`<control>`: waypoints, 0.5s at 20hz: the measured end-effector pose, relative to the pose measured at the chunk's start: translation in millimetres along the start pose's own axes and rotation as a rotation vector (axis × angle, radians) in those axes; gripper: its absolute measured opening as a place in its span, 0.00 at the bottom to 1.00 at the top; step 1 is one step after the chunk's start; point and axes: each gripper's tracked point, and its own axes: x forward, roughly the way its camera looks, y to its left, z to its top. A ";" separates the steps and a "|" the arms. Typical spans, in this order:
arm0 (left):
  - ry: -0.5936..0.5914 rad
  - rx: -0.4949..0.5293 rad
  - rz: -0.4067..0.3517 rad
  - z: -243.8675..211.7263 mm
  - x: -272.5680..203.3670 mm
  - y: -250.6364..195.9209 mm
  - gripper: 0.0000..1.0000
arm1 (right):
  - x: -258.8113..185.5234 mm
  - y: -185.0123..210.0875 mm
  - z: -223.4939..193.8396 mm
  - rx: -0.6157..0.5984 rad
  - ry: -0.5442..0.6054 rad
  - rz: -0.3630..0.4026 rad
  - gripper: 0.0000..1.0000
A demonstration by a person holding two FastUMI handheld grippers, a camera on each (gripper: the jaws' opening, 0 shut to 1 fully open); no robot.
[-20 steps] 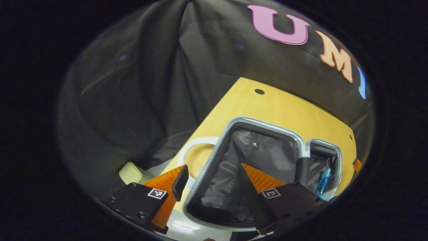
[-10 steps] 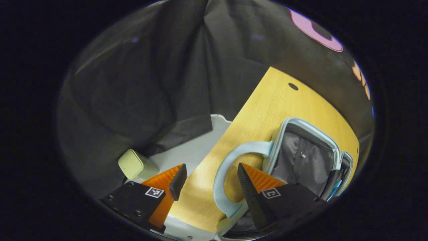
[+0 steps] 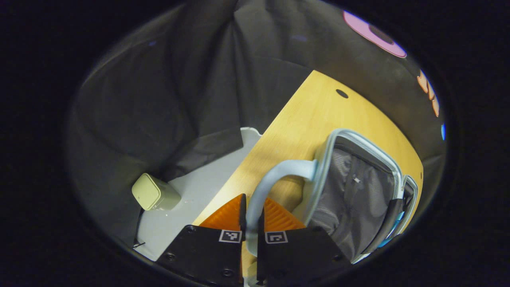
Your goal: First open the suitcase, pack the skin care products into it, and then close the suitcase.
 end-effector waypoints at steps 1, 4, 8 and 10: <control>-0.043 0.020 0.010 9.5 -9.7 -0.8 0.05 | -1.4 -1.2 -0.8 -0.002 -0.009 0.006 0.98; -0.130 0.064 0.023 28.7 -57.3 -19.5 0.05 | -7.6 0.9 1.3 -0.003 -0.023 0.039 0.98; -0.293 0.104 0.035 60.6 -133.9 -59.0 0.05 | -26.0 -6.6 13.5 -0.016 -0.066 0.097 0.98; -0.341 0.119 0.027 64.7 -167.0 -87.8 0.05 | -37.9 -17.6 18.8 -0.029 -0.088 0.118 0.98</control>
